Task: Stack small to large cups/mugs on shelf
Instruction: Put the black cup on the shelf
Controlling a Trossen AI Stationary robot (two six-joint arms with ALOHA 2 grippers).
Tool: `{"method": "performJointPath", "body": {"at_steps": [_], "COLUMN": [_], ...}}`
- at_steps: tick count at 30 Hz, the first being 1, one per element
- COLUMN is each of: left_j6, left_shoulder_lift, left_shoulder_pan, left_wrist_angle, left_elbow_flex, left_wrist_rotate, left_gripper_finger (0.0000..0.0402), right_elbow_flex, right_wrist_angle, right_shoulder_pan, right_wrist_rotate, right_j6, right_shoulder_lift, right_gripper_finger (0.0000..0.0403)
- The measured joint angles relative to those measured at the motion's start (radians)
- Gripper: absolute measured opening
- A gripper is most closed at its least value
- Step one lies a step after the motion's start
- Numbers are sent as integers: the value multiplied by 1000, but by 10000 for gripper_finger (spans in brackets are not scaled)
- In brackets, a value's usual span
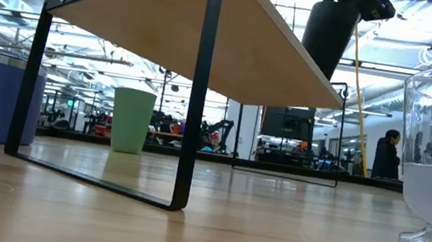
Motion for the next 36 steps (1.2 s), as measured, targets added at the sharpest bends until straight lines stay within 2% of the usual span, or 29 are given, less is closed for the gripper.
{"method": "performJointPath", "body": {"at_steps": [5, 19, 36], "left_j6": [1, -1, -2], "left_shoulder_lift": [0, 0, 0], "left_shoulder_pan": [0, 0, 0], "left_wrist_angle": [0, 0, 13], "left_elbow_flex": [0, 0, 0], "left_wrist_rotate": [0, 0, 0], "left_gripper_finger": [118, 118, 118], "right_elbow_flex": [0, 0, 0], "right_wrist_angle": [1, 1, 43], "right_shoulder_pan": [0, 0, 0], "right_wrist_rotate": [0, 7, 55], "right_j6": [0, 0, -26], "right_shoulder_lift": [1, 1, -20], "right_gripper_finger": [25, 108, 117]}}
